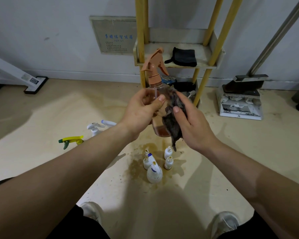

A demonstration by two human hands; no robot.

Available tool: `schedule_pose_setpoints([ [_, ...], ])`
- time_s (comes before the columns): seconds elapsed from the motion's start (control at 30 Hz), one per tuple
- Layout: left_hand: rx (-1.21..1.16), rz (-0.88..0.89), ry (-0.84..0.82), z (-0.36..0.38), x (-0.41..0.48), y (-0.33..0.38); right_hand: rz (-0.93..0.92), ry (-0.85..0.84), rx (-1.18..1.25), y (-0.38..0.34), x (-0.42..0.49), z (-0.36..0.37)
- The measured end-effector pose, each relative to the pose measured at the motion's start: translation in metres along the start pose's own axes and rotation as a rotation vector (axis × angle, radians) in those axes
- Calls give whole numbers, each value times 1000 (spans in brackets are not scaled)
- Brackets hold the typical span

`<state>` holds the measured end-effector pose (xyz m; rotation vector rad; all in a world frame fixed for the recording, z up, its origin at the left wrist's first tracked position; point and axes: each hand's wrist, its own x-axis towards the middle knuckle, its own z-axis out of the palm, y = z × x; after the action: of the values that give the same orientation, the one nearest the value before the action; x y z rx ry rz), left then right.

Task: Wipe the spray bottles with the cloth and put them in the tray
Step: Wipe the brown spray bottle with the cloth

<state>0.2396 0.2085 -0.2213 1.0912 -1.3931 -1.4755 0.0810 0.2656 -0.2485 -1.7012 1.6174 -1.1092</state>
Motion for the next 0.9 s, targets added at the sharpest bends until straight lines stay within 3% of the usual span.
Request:
schedule_pose_setpoints([
  [0.13, 14, -21, 65, 0, 1, -2, 36, -26, 37, 7, -2, 4],
  [0.37, 15, 1, 144, -1, 1, -1, -82, -26, -258, -2, -16, 19],
  [0.7, 132, -67, -125, -5, -2, 7, -12, 47, -156, -4, -6, 7],
  [0.9, 143, 20, -182, -20, 1, 10, 21, 77, 32, -8, -3, -3],
])
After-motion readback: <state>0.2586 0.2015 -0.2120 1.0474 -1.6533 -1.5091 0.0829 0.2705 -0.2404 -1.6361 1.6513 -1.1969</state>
